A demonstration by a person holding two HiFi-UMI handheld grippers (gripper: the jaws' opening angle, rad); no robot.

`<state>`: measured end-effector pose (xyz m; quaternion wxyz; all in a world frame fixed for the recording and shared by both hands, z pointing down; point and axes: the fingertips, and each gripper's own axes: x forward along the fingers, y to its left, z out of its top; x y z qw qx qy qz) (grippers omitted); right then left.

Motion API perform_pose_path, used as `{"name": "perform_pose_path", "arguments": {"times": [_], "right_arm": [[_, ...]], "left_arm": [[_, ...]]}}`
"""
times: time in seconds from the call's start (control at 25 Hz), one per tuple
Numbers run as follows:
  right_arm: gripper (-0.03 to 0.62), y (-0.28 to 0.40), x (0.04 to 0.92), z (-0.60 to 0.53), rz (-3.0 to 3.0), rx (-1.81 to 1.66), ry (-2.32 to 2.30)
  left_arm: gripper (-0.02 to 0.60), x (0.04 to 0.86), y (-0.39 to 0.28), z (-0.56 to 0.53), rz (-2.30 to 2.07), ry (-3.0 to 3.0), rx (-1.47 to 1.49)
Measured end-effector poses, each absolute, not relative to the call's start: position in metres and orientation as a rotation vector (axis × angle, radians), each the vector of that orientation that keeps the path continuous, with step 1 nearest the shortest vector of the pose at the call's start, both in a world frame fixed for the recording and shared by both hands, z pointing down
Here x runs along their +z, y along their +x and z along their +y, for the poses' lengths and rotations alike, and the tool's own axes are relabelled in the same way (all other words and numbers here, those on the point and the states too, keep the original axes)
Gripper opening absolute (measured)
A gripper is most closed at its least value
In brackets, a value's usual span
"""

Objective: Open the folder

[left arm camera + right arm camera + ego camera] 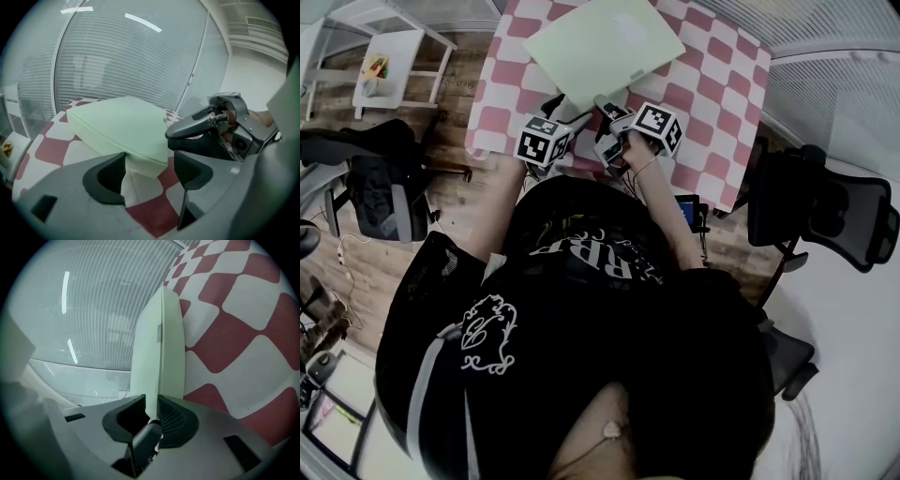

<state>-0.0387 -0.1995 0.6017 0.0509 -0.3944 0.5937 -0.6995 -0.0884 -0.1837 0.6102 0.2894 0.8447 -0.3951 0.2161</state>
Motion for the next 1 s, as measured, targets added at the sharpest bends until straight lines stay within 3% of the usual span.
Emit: {"name": "perform_pose_path", "arguments": {"times": [0.08,0.24,1.0], "right_arm": [[0.034,-0.037,0.607,-0.198,1.819,-2.137,-1.242],[0.021,-0.037,0.609,-0.2,1.843,-2.132,-1.27],[0.012,-0.029,0.592,-0.221,1.75,-2.099,-1.16]], "left_arm": [[0.327,0.612,-0.09,-0.185,-1.069,2.248,0.583],[0.31,0.614,-0.09,-0.186,-1.081,2.268,0.63],[0.284,0.621,-0.082,-0.202,-1.079,2.232,0.641]]}}
